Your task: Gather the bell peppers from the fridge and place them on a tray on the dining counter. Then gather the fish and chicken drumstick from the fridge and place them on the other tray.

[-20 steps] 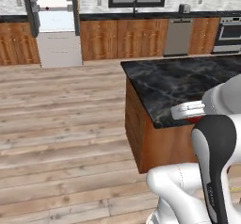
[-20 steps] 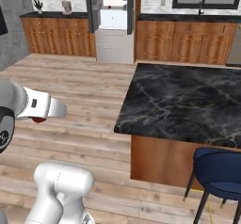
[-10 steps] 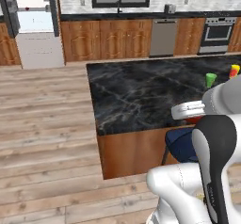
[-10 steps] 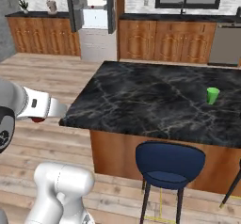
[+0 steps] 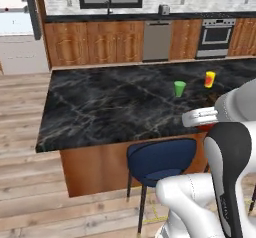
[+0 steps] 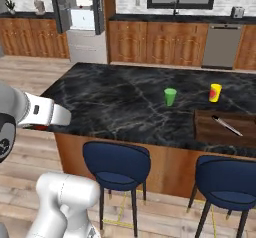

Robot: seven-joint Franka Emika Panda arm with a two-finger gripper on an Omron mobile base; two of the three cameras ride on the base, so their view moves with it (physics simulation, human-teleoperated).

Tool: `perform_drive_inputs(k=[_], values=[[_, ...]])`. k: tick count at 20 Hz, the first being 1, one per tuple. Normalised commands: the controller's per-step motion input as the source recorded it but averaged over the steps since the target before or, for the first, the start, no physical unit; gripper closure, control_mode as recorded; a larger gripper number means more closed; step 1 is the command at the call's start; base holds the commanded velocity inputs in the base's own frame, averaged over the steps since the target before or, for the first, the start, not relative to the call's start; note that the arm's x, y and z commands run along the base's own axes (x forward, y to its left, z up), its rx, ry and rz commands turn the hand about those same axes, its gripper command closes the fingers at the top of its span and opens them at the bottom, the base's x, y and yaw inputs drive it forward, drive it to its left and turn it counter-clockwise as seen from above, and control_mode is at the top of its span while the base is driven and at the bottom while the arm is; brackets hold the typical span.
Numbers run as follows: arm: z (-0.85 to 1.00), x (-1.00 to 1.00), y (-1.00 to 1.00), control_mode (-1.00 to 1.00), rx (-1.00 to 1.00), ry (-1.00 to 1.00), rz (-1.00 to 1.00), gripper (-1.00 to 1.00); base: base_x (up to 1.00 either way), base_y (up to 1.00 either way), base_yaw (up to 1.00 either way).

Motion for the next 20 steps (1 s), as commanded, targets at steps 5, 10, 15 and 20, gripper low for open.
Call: perform_drive_inputs(k=[5, 10, 15, 20], values=[[0.00, 0.00, 0.00, 1.00, 0.00, 0.00, 0.00, 1.00, 0.00, -1.00, 0.00], [0.00, 0.00, 0.00, 1.00, 0.00, 0.00, 0.00, 1.00, 0.00, -1.00, 0.00], [0.00, 0.00, 0.00, 1.00, 0.00, 0.00, 0.00, 1.00, 0.00, -0.98, 0.00], [0.00, 0.00, 0.00, 1.00, 0.00, 0.00, 0.00, 1.00, 0.07, -0.63, 0.00]])
